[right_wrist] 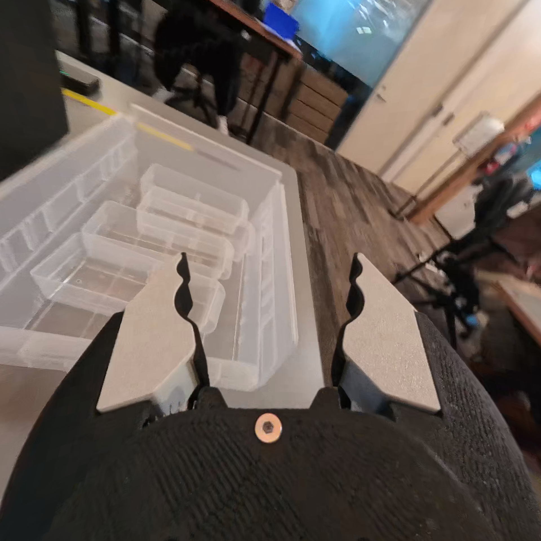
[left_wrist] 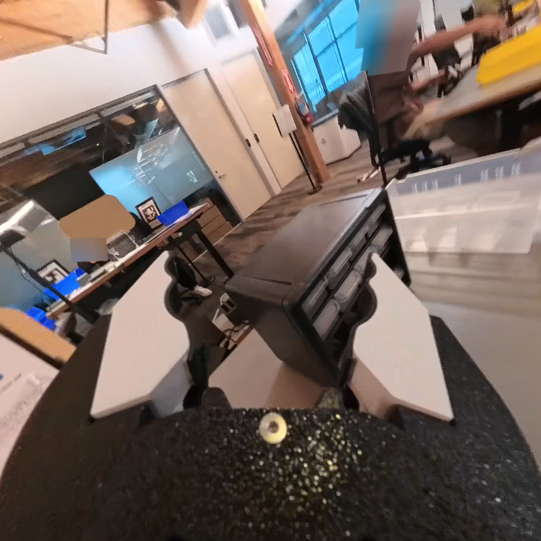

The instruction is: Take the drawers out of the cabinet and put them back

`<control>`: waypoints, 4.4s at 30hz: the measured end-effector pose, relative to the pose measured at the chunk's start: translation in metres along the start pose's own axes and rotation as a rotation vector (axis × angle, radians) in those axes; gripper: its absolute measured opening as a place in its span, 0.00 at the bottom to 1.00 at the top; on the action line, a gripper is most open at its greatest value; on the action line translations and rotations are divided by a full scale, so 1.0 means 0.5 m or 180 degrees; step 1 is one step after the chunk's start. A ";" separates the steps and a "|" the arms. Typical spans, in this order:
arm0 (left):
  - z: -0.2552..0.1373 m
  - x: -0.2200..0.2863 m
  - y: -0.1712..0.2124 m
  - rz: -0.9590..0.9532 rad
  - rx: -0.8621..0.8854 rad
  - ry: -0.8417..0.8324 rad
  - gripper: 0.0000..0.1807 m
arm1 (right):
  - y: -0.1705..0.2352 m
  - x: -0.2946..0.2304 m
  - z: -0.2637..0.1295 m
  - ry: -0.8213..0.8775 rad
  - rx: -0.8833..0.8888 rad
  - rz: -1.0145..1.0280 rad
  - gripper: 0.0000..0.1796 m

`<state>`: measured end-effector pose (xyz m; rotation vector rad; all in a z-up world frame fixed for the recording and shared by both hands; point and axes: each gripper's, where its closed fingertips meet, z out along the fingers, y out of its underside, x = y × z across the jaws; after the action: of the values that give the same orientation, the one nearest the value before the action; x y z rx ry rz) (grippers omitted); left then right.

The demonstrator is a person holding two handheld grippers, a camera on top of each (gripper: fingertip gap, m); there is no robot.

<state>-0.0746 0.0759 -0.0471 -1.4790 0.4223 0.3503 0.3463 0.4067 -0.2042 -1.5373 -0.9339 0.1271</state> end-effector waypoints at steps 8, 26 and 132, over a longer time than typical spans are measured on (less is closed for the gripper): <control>-0.204 -0.048 0.196 -0.1945 -0.1020 -0.0871 0.56 | 0.149 0.025 0.038 0.0506 -0.0504 0.0853 0.40; -0.360 0.073 0.478 -0.0749 -0.2383 -0.1483 0.45 | 0.171 -0.024 0.027 -0.0423 -0.0948 0.1557 0.02; -0.544 -0.094 0.020 0.0808 -0.0591 -0.1740 0.01 | -0.473 -1.197 -0.108 -0.4390 -0.0523 -0.0009 0.35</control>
<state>-0.1365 -0.1935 -0.0452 -1.4383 0.1363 0.9895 -0.1322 -0.0256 -0.2425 -1.4939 -2.0235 1.2396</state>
